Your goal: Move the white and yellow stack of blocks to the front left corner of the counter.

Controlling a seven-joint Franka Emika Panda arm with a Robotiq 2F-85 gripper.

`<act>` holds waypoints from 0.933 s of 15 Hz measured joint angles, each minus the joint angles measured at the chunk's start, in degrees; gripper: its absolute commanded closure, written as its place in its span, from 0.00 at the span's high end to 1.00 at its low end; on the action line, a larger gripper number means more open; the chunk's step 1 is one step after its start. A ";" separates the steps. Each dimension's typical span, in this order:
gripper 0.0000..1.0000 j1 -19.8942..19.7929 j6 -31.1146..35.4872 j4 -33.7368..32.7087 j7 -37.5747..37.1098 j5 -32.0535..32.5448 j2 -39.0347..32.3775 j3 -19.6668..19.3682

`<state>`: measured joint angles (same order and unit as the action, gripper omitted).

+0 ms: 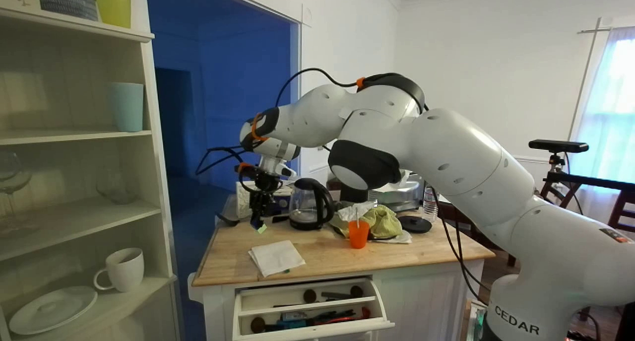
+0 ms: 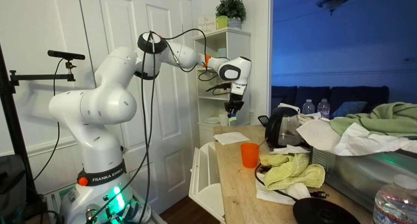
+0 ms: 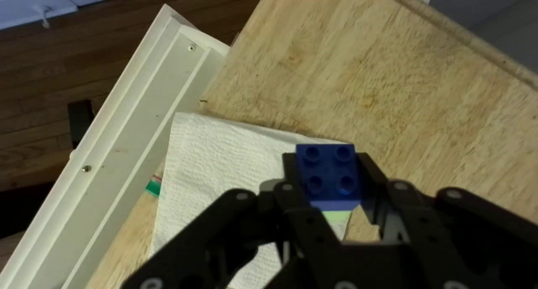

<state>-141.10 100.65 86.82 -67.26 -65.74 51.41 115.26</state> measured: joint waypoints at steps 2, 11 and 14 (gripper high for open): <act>0.36 0.26 -0.04 0.00 0.00 0.00 0.32 -0.54; 0.11 0.46 -2.76 -0.01 1.83 -7.10 2.89 -0.34; 0.11 0.46 -6.02 -0.07 2.27 -18.10 5.47 -1.28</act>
<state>-140.64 94.63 86.75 -64.99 -83.85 56.88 113.98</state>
